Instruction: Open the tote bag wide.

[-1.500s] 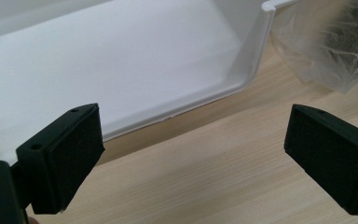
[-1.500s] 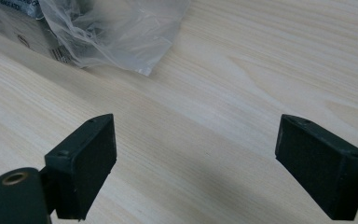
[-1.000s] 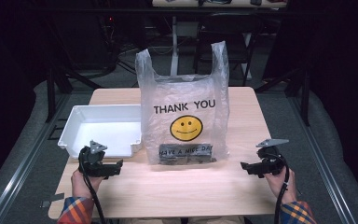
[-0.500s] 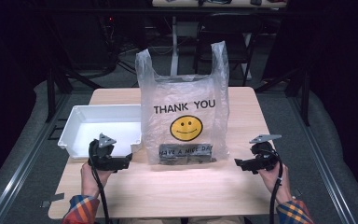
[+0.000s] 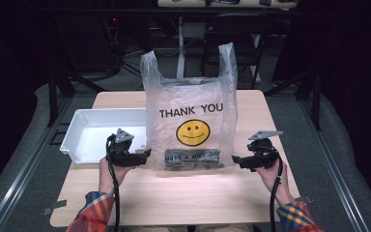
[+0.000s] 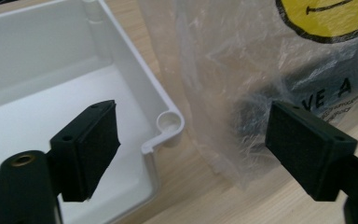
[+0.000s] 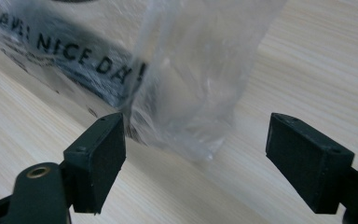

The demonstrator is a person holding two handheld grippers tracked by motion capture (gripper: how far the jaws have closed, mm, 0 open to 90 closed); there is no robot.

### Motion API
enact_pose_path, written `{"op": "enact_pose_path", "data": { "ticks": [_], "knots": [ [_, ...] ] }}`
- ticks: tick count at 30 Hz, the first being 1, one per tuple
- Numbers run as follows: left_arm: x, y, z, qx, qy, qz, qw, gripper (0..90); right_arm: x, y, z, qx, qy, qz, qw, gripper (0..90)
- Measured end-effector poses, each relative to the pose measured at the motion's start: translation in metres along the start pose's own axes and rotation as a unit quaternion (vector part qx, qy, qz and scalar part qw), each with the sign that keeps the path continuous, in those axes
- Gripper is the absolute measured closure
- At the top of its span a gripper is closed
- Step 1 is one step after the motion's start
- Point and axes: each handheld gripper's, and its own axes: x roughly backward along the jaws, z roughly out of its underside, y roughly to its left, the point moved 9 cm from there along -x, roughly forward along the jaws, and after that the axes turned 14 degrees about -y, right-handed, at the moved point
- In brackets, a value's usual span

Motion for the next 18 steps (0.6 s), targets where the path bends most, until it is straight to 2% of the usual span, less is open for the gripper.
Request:
{"op": "enact_pose_path", "data": {
  "ticks": [2,4,5,6,7,8,9,10,11,12,13,16,18],
  "knots": [
    [-0.004,-0.002,-0.002,0.003,-0.004,0.003,1.0000,21.6,-0.005,0.006,-0.007,-0.003,-0.015,-0.008,0.9999,21.4],
    [-0.006,-0.003,-0.003,0.004,-0.005,0.008,0.9999,27.0,-0.006,0.008,-0.010,0.001,-0.017,-0.009,0.9998,23.6],
    [-0.010,-0.005,-0.005,0.001,-0.006,0.011,0.9999,28.9,-0.009,0.011,-0.014,0.002,-0.021,-0.008,0.9997,29.8],
    [-0.010,-0.005,-0.005,0.001,-0.006,0.011,0.9999,32.6,-0.009,0.011,-0.014,0.002,-0.021,-0.008,0.9997,29.8],
    [-0.012,-0.007,-0.007,0.000,-0.010,0.011,0.9999,36.6,-0.012,0.011,-0.018,0.001,-0.026,-0.003,0.9997,37.5],
    [-0.012,-0.007,-0.007,0.000,-0.010,0.011,0.9999,38.4,-0.012,0.011,-0.018,0.001,-0.026,-0.003,0.9997,37.5],
    [-0.015,-0.009,-0.007,-0.003,-0.012,0.014,0.9998,43.7,-0.015,0.009,-0.020,-0.003,-0.028,-0.001,0.9996,49.5],
    [-0.017,-0.010,-0.007,-0.005,-0.012,0.010,0.9999,47.0,-0.016,0.009,-0.020,-0.003,-0.029,-0.004,0.9996,55.6],
    [-0.017,-0.010,-0.007,-0.005,-0.012,0.010,0.9999,51.6,-0.016,0.009,-0.020,-0.003,-0.029,-0.004,0.9996,55.6],
    [-0.019,-0.011,-0.006,-0.007,-0.012,0.016,0.9998,51.6,-0.016,0.007,-0.019,0.004,-0.019,-0.001,0.9998,62.5],
    [-0.022,-0.012,-0.004,-0.005,-0.010,0.019,0.9998,58.8,-0.019,0.010,-0.017,-0.008,-0.022,-0.010,0.9997,72.7],
    [-0.027,-0.014,0.000,-0.006,-0.004,0.028,0.9996,70.3,-0.019,0.012,-0.016,-0.006,-0.021,-0.015,0.9997,84.3],
    [-0.028,-0.015,0.001,-0.006,0.000,0.033,0.9994,75.9,-0.018,0.012,-0.016,-0.007,-0.020,-0.014,0.9997,86.6]
  ]
}}
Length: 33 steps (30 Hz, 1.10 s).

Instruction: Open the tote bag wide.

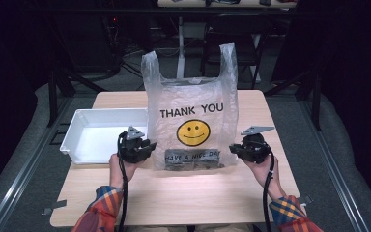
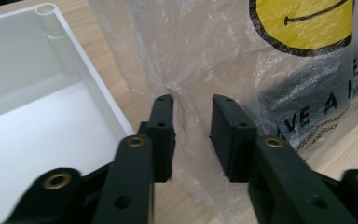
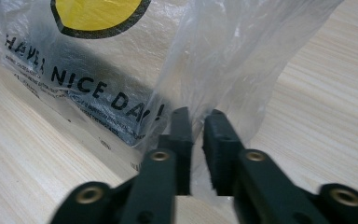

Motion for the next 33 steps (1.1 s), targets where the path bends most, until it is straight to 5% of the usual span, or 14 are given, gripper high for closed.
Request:
{"op": "enact_pose_path", "data": {
  "ticks": [10,33],
  "knots": [
    [-0.005,-0.005,0.009,-0.009,0.018,0.005,0.9998,87.2,0.000,0.002,0.009,-0.002,0.011,-0.005,0.9999,90.0],
    [-0.001,-0.011,0.024,-0.022,0.047,0.013,0.9985,87.3,0.000,0.002,0.038,-0.002,0.060,-0.007,0.9982,90.0]
  ]
}}
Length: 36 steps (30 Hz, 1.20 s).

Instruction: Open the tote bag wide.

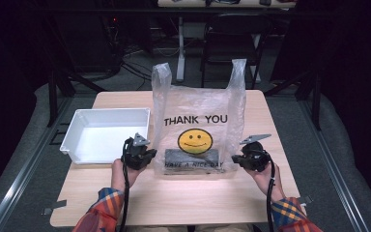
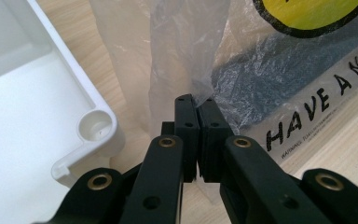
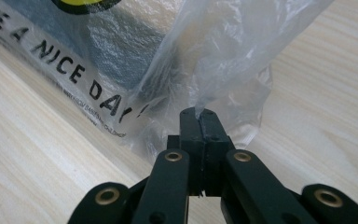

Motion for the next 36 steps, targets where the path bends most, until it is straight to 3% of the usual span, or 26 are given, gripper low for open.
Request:
{"op": "enact_pose_path", "data": {
  "ticks": [2,4,5,7,10,13,14,20,22,25,29,31,36],
  "knots": [
    [0.001,0.001,-0.002,-0.002,0.000,-0.008,1.0000,79.7,-0.001,0.001,0.002,0.001,0.003,-0.002,1.0000,90.0],
    [0.002,0.003,-0.007,-0.001,-0.010,-0.022,0.9997,61.4,-0.001,0.002,0.005,0.002,0.009,-0.002,1.0000,90.0],
    [0.002,0.002,-0.011,0.001,-0.018,-0.018,0.9997,54.0,-0.002,0.002,0.006,0.005,0.013,-0.003,0.9999,90.0],
    [0.003,0.000,-0.017,-0.003,-0.031,-0.016,0.9994,48.2,-0.004,0.002,0.009,0.006,0.022,-0.002,0.9997,90.0],
    [-0.002,-0.002,-0.023,-0.002,-0.038,-0.012,0.9992,47.7,-0.007,0.002,0.014,0.008,0.033,-0.004,0.9994,90.0],
    [-0.008,-0.005,-0.024,-0.003,-0.042,-0.004,0.9991,56.1,-0.010,0.004,0.017,0.008,0.042,-0.008,0.9991,90.0],
    [-0.010,-0.007,-0.023,-0.003,-0.042,-0.002,0.9991,62.7,-0.010,0.004,0.018,0.008,0.042,-0.007,0.9991,90.0],
    [-0.019,-0.016,-0.012,-0.022,-0.013,0.016,0.9995,87.1,-0.012,0.006,0.025,0.006,0.059,-0.016,0.9981,90.0],
    [-0.019,-0.016,-0.011,-0.023,-0.011,0.018,0.9995,89.1,-0.011,0.006,0.024,0.003,0.058,-0.016,0.9982,88.0],
    [-0.017,-0.016,-0.008,-0.022,-0.005,0.026,0.9994,89.3,-0.007,0.005,0.020,-0.001,0.052,-0.027,0.9983,77.7],
    [-0.013,-0.014,-0.004,-0.018,0.000,0.033,0.9993,89.4,0.002,0.000,0.007,-0.020,0.025,-0.048,0.9983,66.3],
    [-0.012,-0.014,-0.001,-0.014,0.005,0.037,0.9992,89.4,0.006,-0.005,0.000,-0.031,0.010,-0.045,0.9985,61.4],
    [-0.012,-0.013,0.002,-0.013,0.011,0.043,0.9989,89.4,0.004,-0.012,-0.017,-0.049,-0.018,-0.042,0.9977,61.4]
  ]
}}
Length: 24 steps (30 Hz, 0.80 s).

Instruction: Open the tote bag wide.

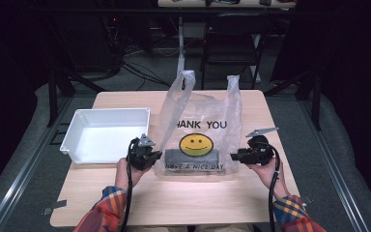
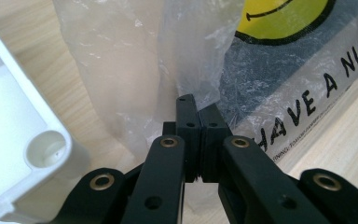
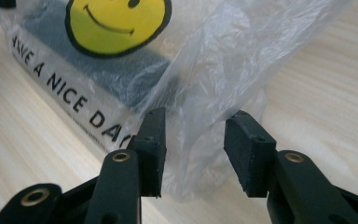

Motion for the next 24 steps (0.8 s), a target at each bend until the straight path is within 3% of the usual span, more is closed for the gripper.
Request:
{"op": "enact_pose_path", "data": {
  "ticks": [4,7,16,24],
  "knots": [
    [0.001,-0.001,0.003,0.004,0.007,0.005,1.0000,89.4,-0.011,0.004,0.005,0.001,0.009,0.005,1.0000,80.9],
    [0.003,-0.003,0.008,0.008,0.018,0.010,0.9998,89.4,-0.015,0.007,0.009,0.007,0.017,0.010,0.9998,88.2],
    [0.004,0.001,0.014,0.017,0.026,0.007,0.9995,89.4,-0.004,0.009,0.012,0.015,0.016,0.013,0.9997,90.0],
    [0.000,0.004,0.021,0.024,0.045,0.004,0.9987,89.1,-0.002,-0.002,0.031,0.005,0.048,0.024,0.9986,90.0]
  ]
}}
